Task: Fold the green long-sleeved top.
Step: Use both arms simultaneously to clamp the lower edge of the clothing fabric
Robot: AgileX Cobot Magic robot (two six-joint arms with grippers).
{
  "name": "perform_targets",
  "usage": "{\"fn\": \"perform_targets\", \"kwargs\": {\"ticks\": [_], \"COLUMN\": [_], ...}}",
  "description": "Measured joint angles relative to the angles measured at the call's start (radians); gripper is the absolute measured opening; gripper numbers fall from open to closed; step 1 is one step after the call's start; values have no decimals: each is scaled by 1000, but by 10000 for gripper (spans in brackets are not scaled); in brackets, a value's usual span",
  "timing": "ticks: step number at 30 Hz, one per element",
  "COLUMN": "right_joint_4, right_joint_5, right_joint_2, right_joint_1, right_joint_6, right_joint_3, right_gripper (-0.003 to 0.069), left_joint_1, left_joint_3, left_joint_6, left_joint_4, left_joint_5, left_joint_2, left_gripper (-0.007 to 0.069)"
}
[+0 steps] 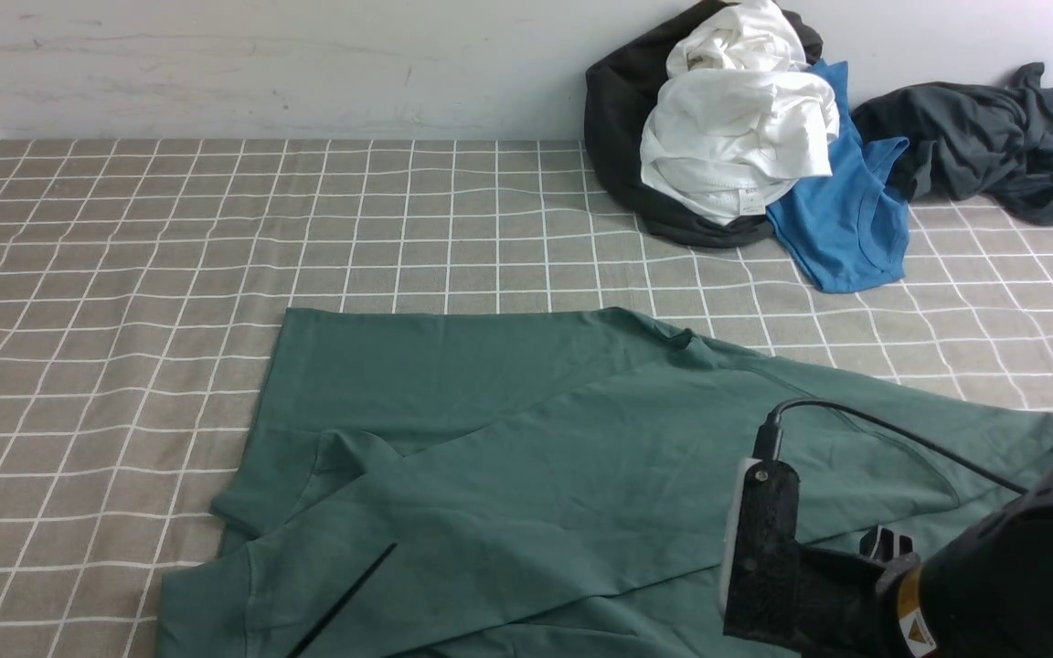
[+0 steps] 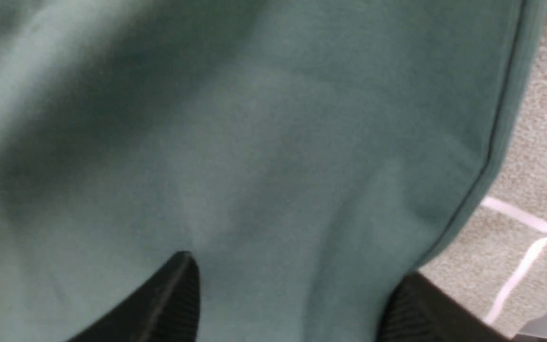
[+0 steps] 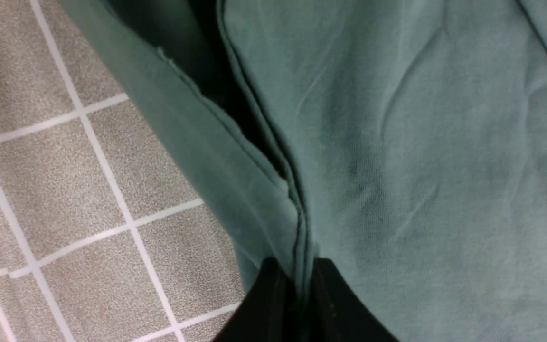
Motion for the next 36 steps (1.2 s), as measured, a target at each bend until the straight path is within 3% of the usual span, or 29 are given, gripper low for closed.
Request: {"fn": "perform_targets", "kwargs": {"ticks": [5,13,21,27,36], "right_joint_4": [0,1,4,8,11], "right_joint_5": [0,0,0,0,0], "right_joint_2": [0,0,0,0,0], "right_joint_1": [0,0,0,0,0], "right_joint_6": [0,0,0,0,0], "right_joint_3": [0,0,0,0,0], "right_gripper": [26,26,26,26,26], "left_joint_1": [0,3,3,3,3], "left_joint_3": [-13,-56,-56,-51,-8], "left_joint_6": [0,45,89,103,158], "left_joint_4": [-14,33,33,-25,-91], "left_joint_5": [23,123,105,94,100], "left_joint_2": [6,11,13,13,13], "left_gripper": [370,359,359,310,46]}}
